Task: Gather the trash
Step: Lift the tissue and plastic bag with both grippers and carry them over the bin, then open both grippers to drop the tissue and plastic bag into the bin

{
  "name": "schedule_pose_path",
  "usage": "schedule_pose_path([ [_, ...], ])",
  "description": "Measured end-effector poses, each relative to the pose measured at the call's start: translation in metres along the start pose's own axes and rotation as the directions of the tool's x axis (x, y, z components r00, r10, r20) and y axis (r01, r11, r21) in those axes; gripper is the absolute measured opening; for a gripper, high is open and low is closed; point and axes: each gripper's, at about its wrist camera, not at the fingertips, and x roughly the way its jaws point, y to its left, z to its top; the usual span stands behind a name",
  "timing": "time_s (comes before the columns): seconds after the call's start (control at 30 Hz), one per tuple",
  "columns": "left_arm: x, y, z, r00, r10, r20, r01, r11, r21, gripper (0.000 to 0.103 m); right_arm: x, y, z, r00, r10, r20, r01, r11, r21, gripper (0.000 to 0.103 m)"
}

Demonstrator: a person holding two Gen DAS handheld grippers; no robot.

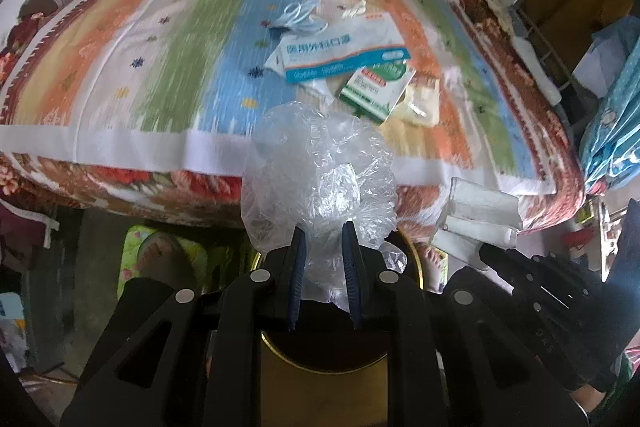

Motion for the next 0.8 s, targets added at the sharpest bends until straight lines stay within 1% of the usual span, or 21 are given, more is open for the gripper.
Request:
schedule_pose_path([
  [0.27,0.024,-0.005,-0.017,0.996,0.045,-0.075,-0.046,0.999,-0.010,0.018,0.018,0.002,-0.022,0.996,-0.021,-0.090,0.022,1.000,0.012,0.002],
  [0.4,0.035,-0.007,-0.023,0.992,0.065,-0.111,-0.067,0.998,-0.013,0.018,0.033,-0.002,-0.033,0.988,-0.004,-0.157,0.013,0.998,0.054,0.002],
  [0.53,0.048,-0.006,-0.026,0.985,0.070,-0.161,-0.075,0.997,-0.025,0.018,0.043,0.000,-0.039,0.982,-0.002,-0.189,0.014,0.998,0.062,0.002],
  [0.63,0.053,-0.007,-0.027,0.981,0.085,-0.173,-0.088,0.996,-0.011,0.018,0.047,-0.002,-0.040,0.978,0.012,-0.208,0.006,0.996,0.086,0.002],
  [0.7,0.055,-0.007,-0.027,0.980,0.082,-0.183,-0.087,0.996,-0.018,0.022,0.051,-0.005,-0.042,0.973,0.033,-0.228,-0.008,0.994,0.110,0.002],
  [0.73,0.056,-0.006,-0.027,0.980,0.077,-0.185,-0.083,0.996,-0.027,0.024,0.053,-0.007,-0.042,0.971,0.041,-0.237,-0.013,0.993,0.119,0.005],
  [0.77,0.056,-0.005,-0.026,0.980,0.072,-0.186,-0.079,0.996,-0.033,0.033,0.055,-0.008,-0.043,0.969,0.046,-0.245,-0.014,0.991,0.130,0.009],
  [0.8,0.057,-0.005,-0.025,0.980,0.068,-0.186,-0.076,0.996,-0.037,0.043,0.056,-0.009,-0.044,0.967,0.049,-0.249,-0.014,0.990,0.139,0.019],
])
